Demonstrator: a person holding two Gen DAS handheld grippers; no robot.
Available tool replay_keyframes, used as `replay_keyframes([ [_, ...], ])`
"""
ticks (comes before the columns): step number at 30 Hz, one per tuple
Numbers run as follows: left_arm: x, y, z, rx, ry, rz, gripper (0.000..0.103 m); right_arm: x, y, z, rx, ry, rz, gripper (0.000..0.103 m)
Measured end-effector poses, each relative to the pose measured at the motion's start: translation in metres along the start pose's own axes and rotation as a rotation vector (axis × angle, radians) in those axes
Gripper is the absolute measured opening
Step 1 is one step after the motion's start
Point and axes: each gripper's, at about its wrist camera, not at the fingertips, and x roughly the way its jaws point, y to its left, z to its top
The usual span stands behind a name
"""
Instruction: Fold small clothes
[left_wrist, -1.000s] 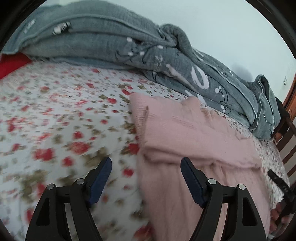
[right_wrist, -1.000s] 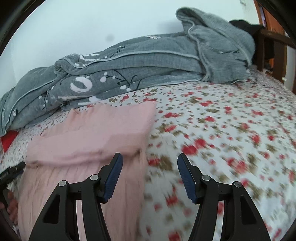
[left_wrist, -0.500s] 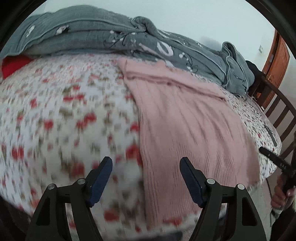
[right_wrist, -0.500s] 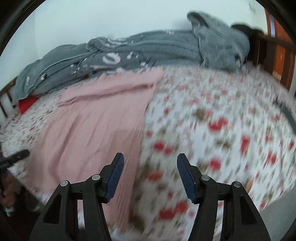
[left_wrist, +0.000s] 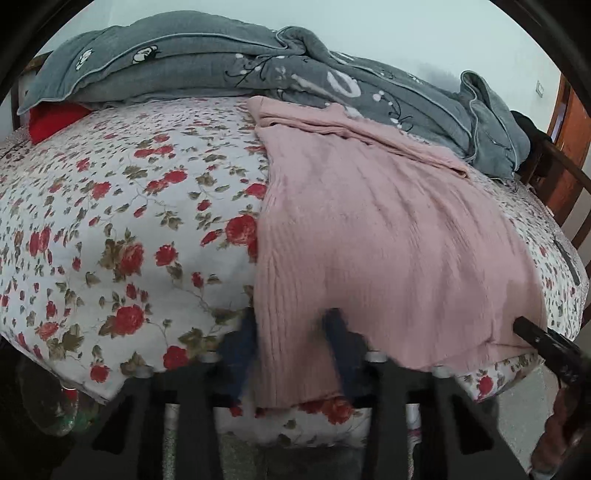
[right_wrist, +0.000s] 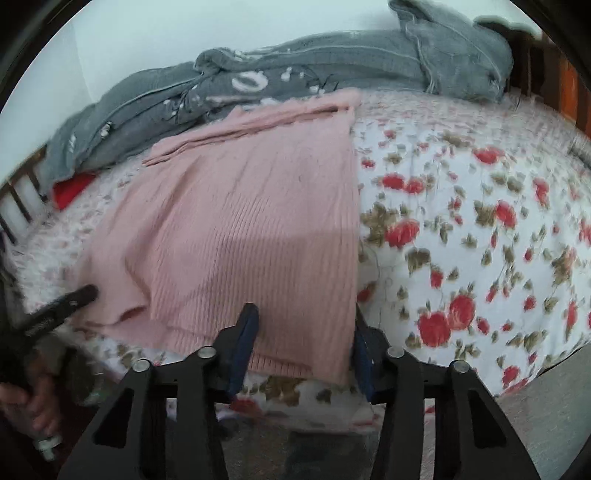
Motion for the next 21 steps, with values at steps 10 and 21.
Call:
replay_keyframes([
  [10,-0.021,0.055,0.007,-0.038,-0.022,-0.088,0.006,-0.032,-0.037,0.003,0.083,-0.075,0.01,0.004],
  [21,-0.007,0.045,-0.006,0.002,0.026,-0.078,0.014,-0.007,-0.031,-0.002,0.057,-0.022,0.026,0.006],
])
